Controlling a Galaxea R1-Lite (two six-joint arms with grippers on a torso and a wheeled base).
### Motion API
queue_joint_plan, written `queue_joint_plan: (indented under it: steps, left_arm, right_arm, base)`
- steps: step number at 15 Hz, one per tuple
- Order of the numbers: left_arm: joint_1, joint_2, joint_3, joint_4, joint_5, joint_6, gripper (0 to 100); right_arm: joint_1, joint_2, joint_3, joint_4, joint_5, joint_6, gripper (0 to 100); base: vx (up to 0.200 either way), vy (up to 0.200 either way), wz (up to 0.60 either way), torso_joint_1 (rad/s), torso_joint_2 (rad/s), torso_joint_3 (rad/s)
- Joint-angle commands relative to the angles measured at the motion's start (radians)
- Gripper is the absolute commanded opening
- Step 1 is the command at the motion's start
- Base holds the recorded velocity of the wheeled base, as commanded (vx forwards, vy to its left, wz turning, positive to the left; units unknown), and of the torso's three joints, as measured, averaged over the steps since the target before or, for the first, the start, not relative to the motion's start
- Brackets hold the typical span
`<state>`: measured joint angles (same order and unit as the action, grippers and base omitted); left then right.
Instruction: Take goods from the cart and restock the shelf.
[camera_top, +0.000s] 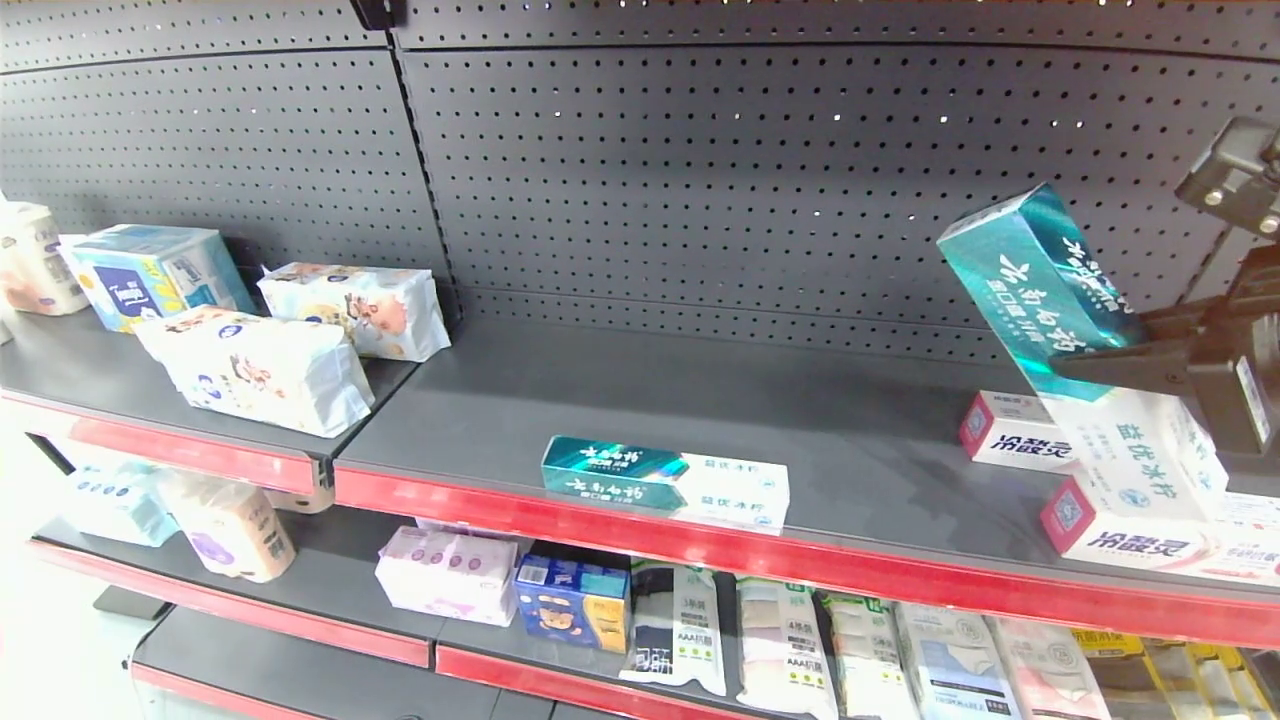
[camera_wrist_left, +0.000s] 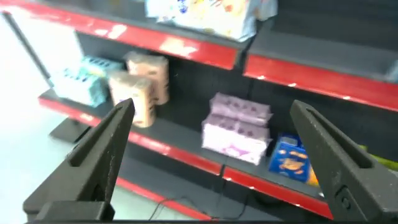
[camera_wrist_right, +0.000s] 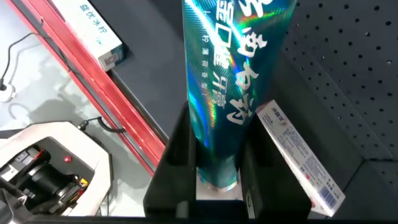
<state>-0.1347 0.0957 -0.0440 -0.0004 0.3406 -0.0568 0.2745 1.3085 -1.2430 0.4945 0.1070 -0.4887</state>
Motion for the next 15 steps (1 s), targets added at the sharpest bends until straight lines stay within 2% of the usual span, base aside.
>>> queue_joint_plan:
  steps: [1,2,3,6,7,8,9,10,12,13,15]
  left_arm:
    - [0.0,0.002,0.038,-0.024,-0.014,-0.014,100]
    - [0.0,0.002,0.044,-0.044,-0.137,-0.028,100]
    - [0.0,0.002,0.044,-0.043,-0.193,-0.028,100]
    - [0.0,0.002,0.044,-0.041,-0.201,-0.026,100]
    - [0.0,0.002,0.044,-0.044,-0.209,-0.008,100]
    - [0.0,0.002,0.044,-0.043,-0.213,-0.006,100]
    - [0.0,0.001,0.044,-0.023,-0.285,-0.006,100]
    - [0.0,0.002,0.044,0.002,-0.325,0.009,100]
    - [0.0,0.001,0.044,-0.003,-0.324,0.015,100]
    - [0.0,0.002,0.044,-0.001,-0.322,0.037,100]
    - [-0.002,0.001,0.044,0.0,-0.33,0.051,100]
  right_arm:
    - [0.002,0.003,-0.001,-0.001,0.0,-0.001,0]
    - [0.0,0.0,0.0,-0.001,0.0,0.001,0]
    - [0.0,0.002,-0.001,-0.004,0.0,0.009,0]
    - [0.002,-0.002,-0.007,-0.007,0.0,0.012,0]
    - [0.008,-0.002,-0.012,-0.01,0.0,0.013,0]
    - [0.009,-0.002,-0.015,-0.01,0.0,0.012,0]
    - [0.011,0.0,-0.023,-0.01,0.0,0.012,0]
    - [0.022,0.002,-0.027,-0.01,0.0,0.012,0]
    - [0.04,0.006,-0.027,-0.011,0.0,0.013,0]
    - [0.043,0.012,-0.027,-0.016,0.0,0.013,0]
    - [0.057,0.02,0.0,-0.093,0.0,0.012,0]
  base:
    - [0.0,0.0,0.0,0.0,0.0,0.0]
    - [0.0,0.0,0.0,0.0,0.0,0.0]
    - [0.0,0.0,0.0,0.0,0.0,0.0]
    - [0.0,0.0,0.0,0.0,0.0,0.0]
    - [0.0,0.0,0.0,0.0,0.0,0.0]
    - [0.0,0.0,0.0,0.0,0.0,0.0]
    - [0.0,0.0,0.0,0.0,0.0,0.0]
    - [0.0,0.0,0.0,0.0,0.0,0.0]
    - [0.0,0.0,0.0,0.0,0.0,0.0]
    - [0.0,0.0,0.0,0.0,0.0,0.0]
    - [0.0,0.0,0.0,0.0,0.0,0.0]
